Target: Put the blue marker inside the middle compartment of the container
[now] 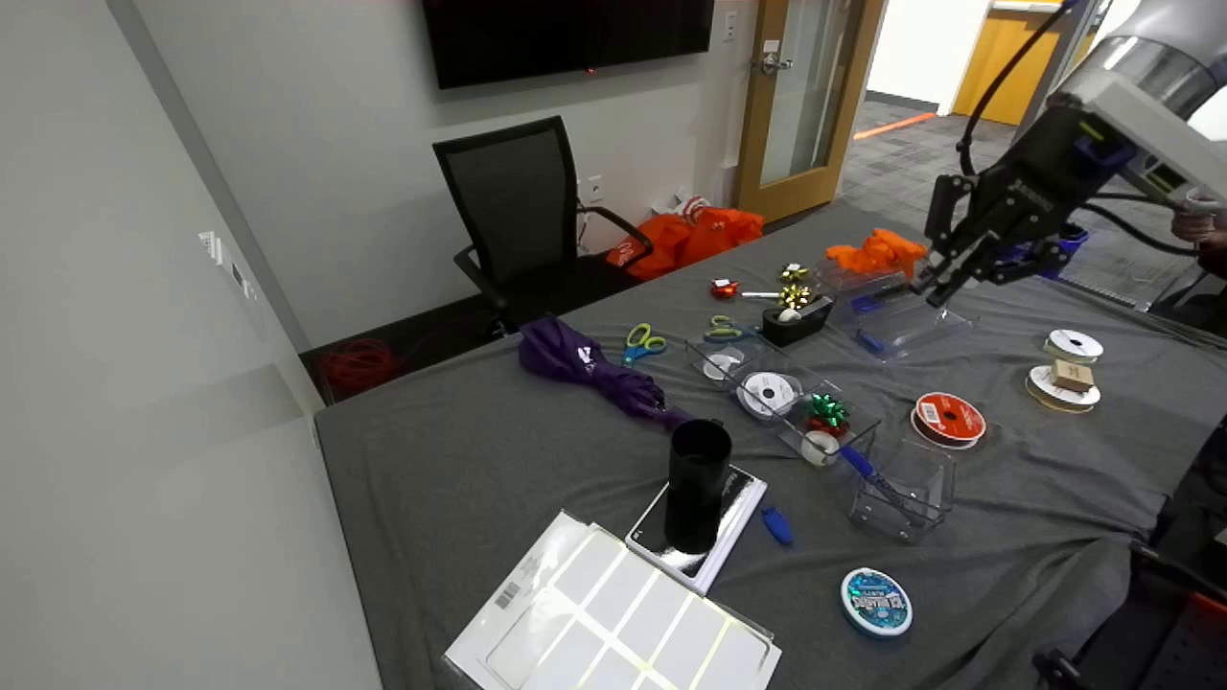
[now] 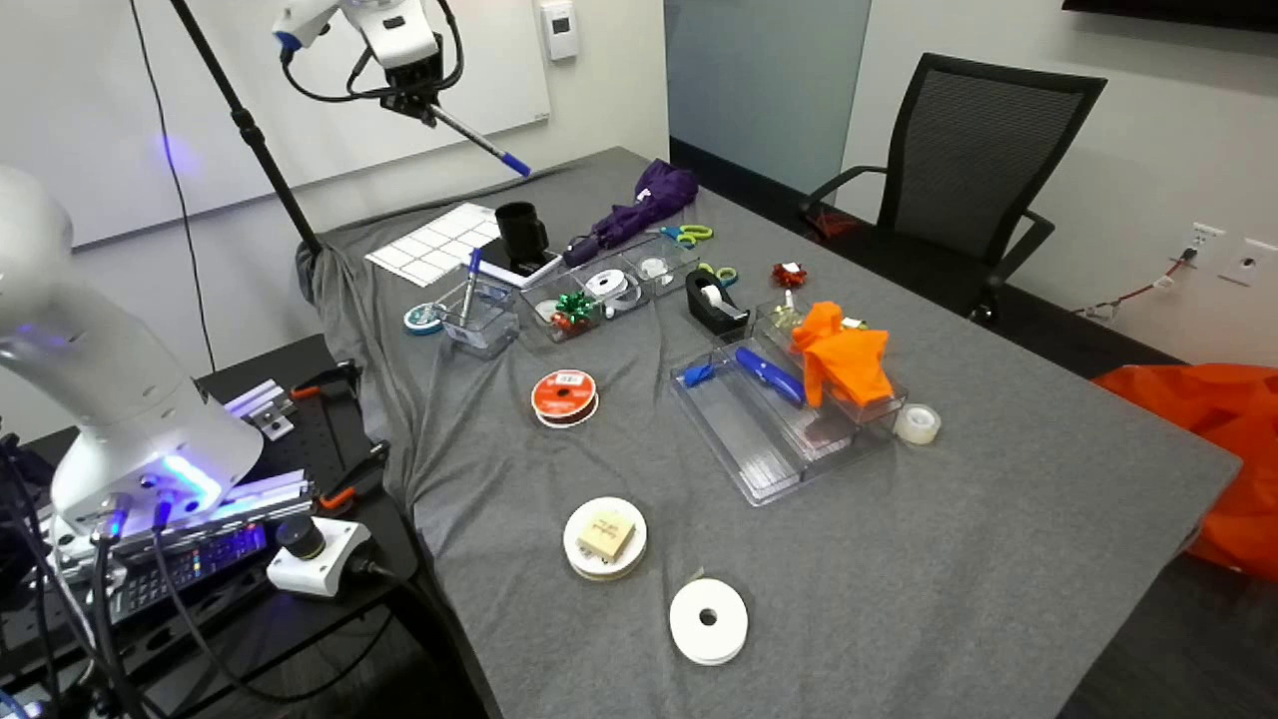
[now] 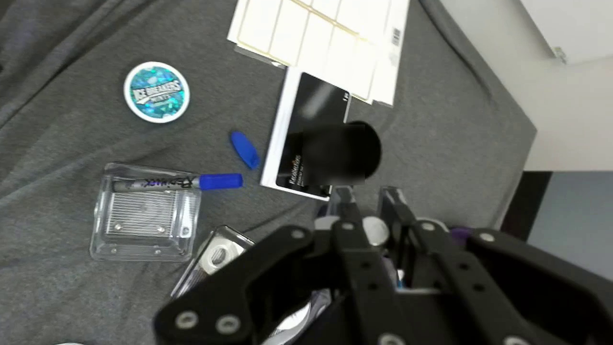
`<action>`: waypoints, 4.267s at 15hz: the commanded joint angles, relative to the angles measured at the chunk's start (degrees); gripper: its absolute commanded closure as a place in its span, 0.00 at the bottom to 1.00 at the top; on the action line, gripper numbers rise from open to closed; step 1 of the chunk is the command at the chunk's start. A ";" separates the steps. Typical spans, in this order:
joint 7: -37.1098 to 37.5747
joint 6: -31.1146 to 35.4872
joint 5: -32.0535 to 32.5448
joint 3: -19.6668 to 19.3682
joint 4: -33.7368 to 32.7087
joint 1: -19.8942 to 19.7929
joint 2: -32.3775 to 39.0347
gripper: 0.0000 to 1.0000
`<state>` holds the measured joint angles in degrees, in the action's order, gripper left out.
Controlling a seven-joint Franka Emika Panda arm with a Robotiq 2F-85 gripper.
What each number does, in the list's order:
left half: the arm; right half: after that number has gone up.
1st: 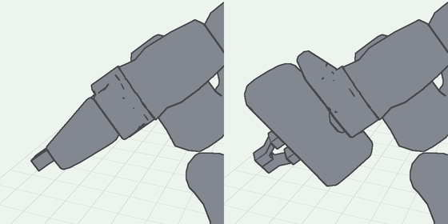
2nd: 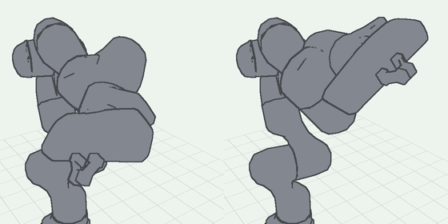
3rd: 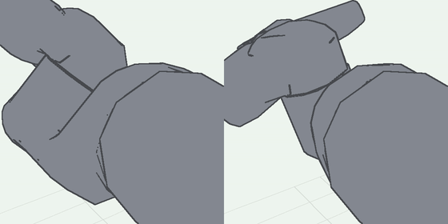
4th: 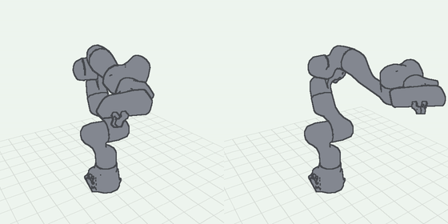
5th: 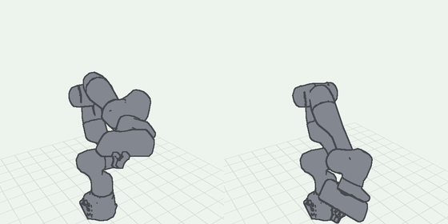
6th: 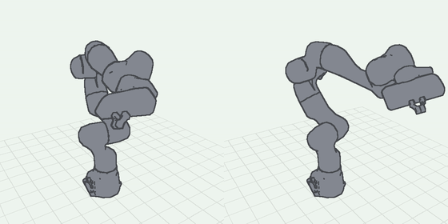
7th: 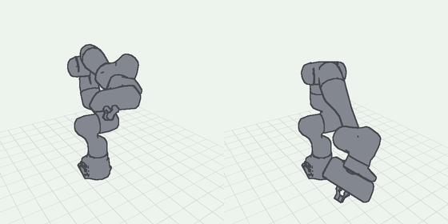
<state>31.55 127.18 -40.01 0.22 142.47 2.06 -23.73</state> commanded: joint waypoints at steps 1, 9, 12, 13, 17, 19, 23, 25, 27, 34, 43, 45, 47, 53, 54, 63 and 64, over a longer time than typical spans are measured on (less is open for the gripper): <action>4.68 2.16 -4.49 0.39 -6.07 -2.29 5.64 0.96; 6.21 4.89 -9.43 1.14 -16.21 -1.21 17.86 0.96; 7.29 4.65 -9.39 1.04 -20.87 -1.21 22.75 0.96; 7.71 4.80 -9.45 0.94 -22.58 -1.23 24.41 0.96; 10.46 5.36 -7.51 0.62 -27.07 -1.12 29.04 0.96; 9.61 5.09 -7.84 0.59 -25.34 -1.05 27.64 0.82; 9.60 5.08 -7.84 0.59 -25.32 -1.05 27.55 0.82; 10.24 5.78 -7.36 0.69 -25.57 -0.86 28.29 0.96; 12.57 6.81 -4.78 0.81 -26.94 -0.41 31.19 0.96; 20.51 13.09 3.35 0.46 -29.16 2.01 41.30 0.96; 39.25 14.95 18.22 -1.27 -32.70 4.52 49.29 0.96; 38.47 14.94 17.43 -0.10 -34.13 3.72 50.61 0.96; 35.71 16.39 16.09 1.18 -35.42 3.00 52.11 0.96; 29.44 19.19 16.74 2.30 -38.74 2.70 57.26 0.96; 28.67 19.17 17.32 1.94 -39.15 2.92 58.24 0.96; 22.65 11.09 29.51 -3.27 -35.68 4.73 57.08 0.96; 21.45 10.12 31.68 -3.88 -35.01 4.75 56.41 0.96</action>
<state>56.46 141.22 -13.30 -1.19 104.73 6.15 35.07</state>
